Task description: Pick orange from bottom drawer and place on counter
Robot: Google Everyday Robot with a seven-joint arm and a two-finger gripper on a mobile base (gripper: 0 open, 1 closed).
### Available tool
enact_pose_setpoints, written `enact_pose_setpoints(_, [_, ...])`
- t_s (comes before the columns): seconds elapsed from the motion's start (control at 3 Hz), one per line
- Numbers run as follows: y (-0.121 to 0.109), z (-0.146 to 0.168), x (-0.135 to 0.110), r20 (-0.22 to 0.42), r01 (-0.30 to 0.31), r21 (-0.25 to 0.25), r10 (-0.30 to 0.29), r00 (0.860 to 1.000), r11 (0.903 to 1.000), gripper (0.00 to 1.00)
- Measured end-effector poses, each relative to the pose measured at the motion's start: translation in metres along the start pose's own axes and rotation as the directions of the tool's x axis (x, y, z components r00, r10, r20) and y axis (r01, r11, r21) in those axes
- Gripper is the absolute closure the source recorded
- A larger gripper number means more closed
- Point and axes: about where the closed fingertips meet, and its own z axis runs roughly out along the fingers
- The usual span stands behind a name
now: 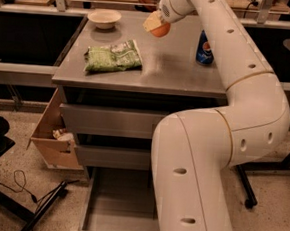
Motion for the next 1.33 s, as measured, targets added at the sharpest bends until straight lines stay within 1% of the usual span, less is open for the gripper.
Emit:
enact_pose_setpoints(0.33, [-0.019, 0.02, 0.009, -0.005, -0.103, 0.067, 0.104, 0.995, 0.9924, 1.0])
enact_pose_setpoints(0.67, [-0.028, 0.036, 0.023, 0.012, -0.189, 0.074, 0.188, 0.982, 0.9793, 1.0])
enact_pose_setpoints(1.0, [-0.025, 0.067, 0.036, 0.039, -0.249, 0.036, 0.247, 0.968, 0.9679, 1.0])
enact_pose_setpoints(1.33, [-0.025, 0.086, 0.04, 0.071, -0.26, 0.019, 0.259, 0.963, 0.9653, 1.0])
